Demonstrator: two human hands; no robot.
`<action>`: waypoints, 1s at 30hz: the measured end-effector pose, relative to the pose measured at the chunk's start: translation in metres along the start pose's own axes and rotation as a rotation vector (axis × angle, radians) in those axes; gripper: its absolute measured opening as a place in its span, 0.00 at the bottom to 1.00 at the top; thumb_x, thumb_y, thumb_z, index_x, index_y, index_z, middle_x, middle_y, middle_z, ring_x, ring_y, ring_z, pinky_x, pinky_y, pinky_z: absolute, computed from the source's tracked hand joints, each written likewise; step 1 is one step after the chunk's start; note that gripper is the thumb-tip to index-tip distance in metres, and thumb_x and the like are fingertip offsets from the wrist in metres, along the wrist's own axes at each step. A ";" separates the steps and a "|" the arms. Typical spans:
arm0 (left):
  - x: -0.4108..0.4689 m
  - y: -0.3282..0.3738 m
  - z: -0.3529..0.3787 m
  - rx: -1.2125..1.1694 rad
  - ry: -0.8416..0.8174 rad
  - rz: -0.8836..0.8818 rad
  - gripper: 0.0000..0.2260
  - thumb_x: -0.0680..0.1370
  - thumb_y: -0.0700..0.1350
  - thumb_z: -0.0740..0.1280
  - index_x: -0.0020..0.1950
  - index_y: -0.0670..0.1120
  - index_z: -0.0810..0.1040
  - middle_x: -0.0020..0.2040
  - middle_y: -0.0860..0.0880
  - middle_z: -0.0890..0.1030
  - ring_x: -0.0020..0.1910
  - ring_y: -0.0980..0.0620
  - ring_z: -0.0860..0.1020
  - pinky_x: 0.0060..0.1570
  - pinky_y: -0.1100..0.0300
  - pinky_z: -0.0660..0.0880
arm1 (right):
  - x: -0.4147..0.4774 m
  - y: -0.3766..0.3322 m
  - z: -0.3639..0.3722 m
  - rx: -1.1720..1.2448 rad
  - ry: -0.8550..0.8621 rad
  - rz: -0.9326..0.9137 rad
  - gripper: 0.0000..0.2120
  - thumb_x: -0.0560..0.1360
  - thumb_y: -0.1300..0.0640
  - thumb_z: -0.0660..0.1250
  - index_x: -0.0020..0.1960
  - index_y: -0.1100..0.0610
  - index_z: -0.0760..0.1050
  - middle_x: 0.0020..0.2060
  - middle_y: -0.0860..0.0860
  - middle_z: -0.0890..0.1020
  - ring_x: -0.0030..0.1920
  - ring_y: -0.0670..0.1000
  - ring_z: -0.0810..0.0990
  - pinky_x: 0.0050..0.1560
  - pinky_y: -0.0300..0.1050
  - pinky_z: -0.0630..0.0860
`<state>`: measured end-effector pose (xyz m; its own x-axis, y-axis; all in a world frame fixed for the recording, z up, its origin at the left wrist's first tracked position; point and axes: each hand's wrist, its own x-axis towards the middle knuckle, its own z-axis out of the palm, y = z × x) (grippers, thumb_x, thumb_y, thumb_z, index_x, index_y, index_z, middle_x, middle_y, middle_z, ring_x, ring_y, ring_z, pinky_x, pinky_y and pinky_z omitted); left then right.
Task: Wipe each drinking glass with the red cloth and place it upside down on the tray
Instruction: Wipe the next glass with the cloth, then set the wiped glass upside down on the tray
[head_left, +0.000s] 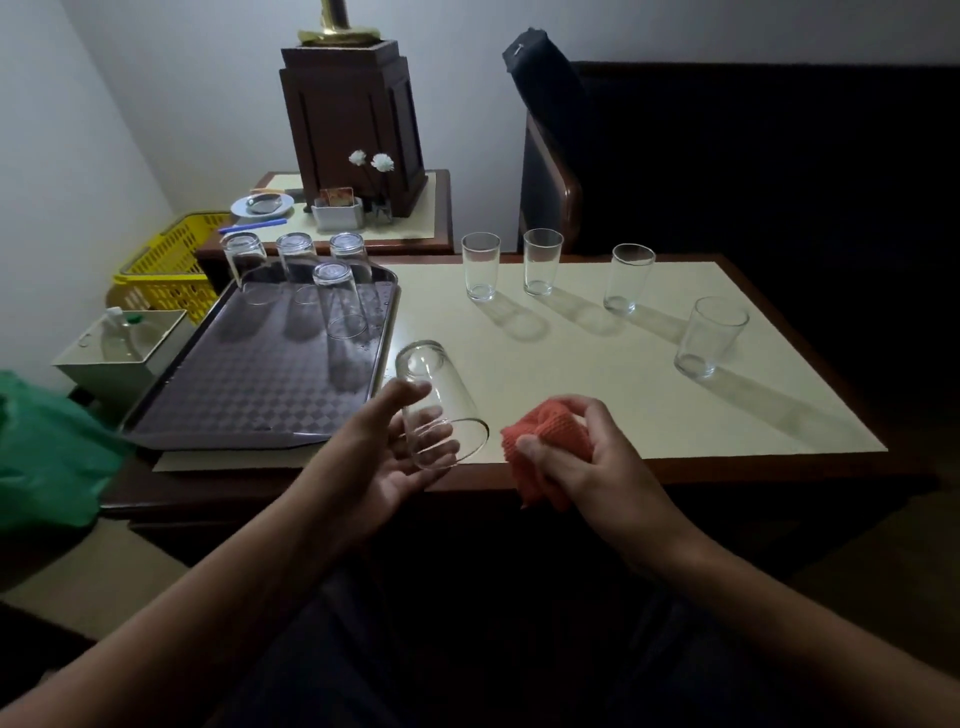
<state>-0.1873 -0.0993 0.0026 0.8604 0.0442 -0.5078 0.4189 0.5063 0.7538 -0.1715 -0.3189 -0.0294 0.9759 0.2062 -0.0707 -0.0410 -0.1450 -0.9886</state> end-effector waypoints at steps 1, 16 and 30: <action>0.007 0.006 -0.007 0.040 0.029 0.054 0.25 0.72 0.48 0.76 0.65 0.38 0.78 0.60 0.39 0.80 0.60 0.40 0.82 0.60 0.50 0.80 | 0.008 -0.002 -0.002 -0.009 -0.001 0.027 0.21 0.75 0.45 0.78 0.63 0.46 0.74 0.54 0.52 0.86 0.49 0.52 0.89 0.49 0.58 0.87; 0.169 0.116 -0.170 0.726 0.691 0.699 0.24 0.70 0.43 0.81 0.58 0.42 0.72 0.53 0.38 0.81 0.47 0.47 0.79 0.53 0.47 0.79 | 0.133 0.009 0.033 -0.016 0.083 -0.003 0.17 0.78 0.59 0.75 0.64 0.51 0.76 0.53 0.48 0.86 0.48 0.46 0.85 0.49 0.42 0.77; 0.258 0.155 -0.186 0.875 0.744 0.693 0.24 0.70 0.49 0.81 0.60 0.46 0.75 0.54 0.47 0.81 0.54 0.45 0.82 0.57 0.48 0.80 | 0.171 0.032 0.055 0.005 0.109 -0.076 0.06 0.80 0.54 0.74 0.56 0.50 0.80 0.43 0.51 0.86 0.38 0.46 0.83 0.35 0.36 0.79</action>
<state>0.0460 0.1507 -0.0893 0.7252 0.6615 0.1912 0.2511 -0.5125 0.8211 -0.0175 -0.2347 -0.0801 0.9937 0.1099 0.0195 0.0336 -0.1282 -0.9912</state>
